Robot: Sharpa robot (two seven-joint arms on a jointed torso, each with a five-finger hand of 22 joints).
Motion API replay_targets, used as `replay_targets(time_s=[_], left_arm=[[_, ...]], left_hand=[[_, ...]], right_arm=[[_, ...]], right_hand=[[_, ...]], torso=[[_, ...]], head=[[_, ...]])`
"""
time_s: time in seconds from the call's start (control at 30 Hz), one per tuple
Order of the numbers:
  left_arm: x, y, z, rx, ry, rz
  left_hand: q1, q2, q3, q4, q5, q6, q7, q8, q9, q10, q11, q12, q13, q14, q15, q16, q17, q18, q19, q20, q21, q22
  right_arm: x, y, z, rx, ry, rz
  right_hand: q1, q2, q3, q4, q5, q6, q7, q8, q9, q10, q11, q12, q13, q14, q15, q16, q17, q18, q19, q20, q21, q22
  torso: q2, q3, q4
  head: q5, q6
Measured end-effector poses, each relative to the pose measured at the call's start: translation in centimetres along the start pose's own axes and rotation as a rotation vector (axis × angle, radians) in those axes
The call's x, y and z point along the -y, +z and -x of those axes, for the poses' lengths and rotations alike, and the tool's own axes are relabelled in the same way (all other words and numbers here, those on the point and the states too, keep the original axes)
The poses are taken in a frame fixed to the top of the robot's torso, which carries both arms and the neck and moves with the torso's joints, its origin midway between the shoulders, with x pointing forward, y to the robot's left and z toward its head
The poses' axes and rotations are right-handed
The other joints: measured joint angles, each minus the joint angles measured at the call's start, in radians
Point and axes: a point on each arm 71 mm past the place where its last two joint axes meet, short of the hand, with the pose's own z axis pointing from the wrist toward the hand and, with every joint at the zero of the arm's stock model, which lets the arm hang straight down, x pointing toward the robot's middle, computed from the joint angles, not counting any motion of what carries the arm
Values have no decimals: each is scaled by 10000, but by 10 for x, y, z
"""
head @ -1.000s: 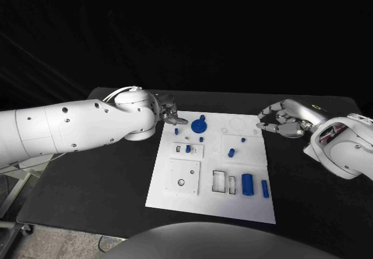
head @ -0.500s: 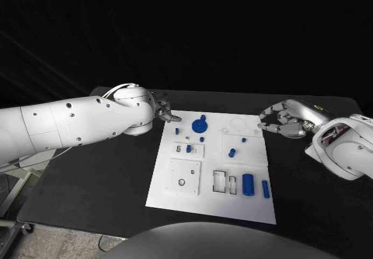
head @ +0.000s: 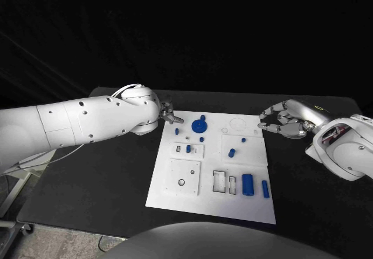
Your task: Assemble the parts on the task board
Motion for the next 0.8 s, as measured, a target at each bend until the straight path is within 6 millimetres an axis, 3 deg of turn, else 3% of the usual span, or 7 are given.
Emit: replay_targets(time_s=[0.8], left_arm=[[1, 10, -18, -578, 38, 141]], left_hand=[[53, 53, -27, -27, 46, 1, 0, -40, -3, 0, 0, 0, 0, 0, 0, 0, -1, 0, 0, 0, -74, -2]], right_arm=[[1, 0, 0, -6, 15, -16]], right_hand=[[1, -1, 0, 0, 6, 0, 0, 0, -11, 0, 0, 0, 7, 0, 0, 0, 8, 0, 0, 0, 0, 6]], torso=[[1, -8, -2]], head=[[-51, 0]])
